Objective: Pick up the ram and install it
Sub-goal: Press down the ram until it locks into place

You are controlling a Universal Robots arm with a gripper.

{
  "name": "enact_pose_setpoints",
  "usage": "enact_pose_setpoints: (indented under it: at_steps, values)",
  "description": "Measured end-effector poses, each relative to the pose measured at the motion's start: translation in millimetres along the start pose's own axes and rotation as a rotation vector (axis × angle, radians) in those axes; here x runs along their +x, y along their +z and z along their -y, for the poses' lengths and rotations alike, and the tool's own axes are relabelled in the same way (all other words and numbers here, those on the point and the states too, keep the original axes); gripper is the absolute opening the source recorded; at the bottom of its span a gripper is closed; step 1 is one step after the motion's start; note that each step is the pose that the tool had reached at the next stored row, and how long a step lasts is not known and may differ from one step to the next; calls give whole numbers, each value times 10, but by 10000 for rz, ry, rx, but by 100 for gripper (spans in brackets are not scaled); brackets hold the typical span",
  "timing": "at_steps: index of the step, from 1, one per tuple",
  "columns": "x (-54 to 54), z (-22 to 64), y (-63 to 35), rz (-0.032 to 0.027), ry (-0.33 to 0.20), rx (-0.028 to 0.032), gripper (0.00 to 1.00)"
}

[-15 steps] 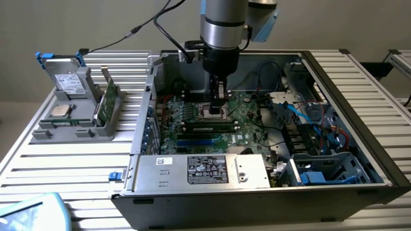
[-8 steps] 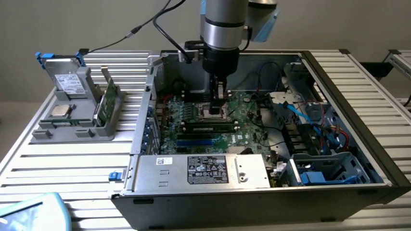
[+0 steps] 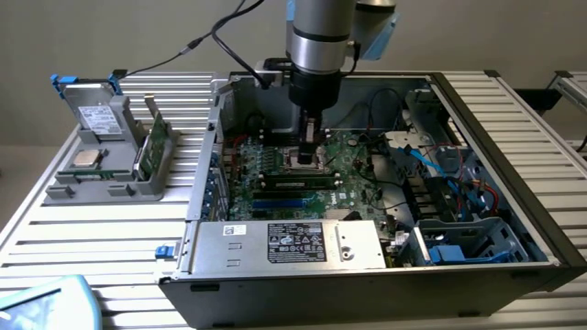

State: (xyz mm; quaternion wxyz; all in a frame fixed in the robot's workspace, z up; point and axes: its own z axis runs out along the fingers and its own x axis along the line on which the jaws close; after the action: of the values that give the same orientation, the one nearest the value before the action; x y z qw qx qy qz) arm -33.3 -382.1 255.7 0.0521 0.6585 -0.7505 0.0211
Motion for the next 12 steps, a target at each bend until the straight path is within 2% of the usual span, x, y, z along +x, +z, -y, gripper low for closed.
enact_pose_setpoints:
  at_steps: [12]
  values:
    - [-4,1,30,89,1854,-200,11]
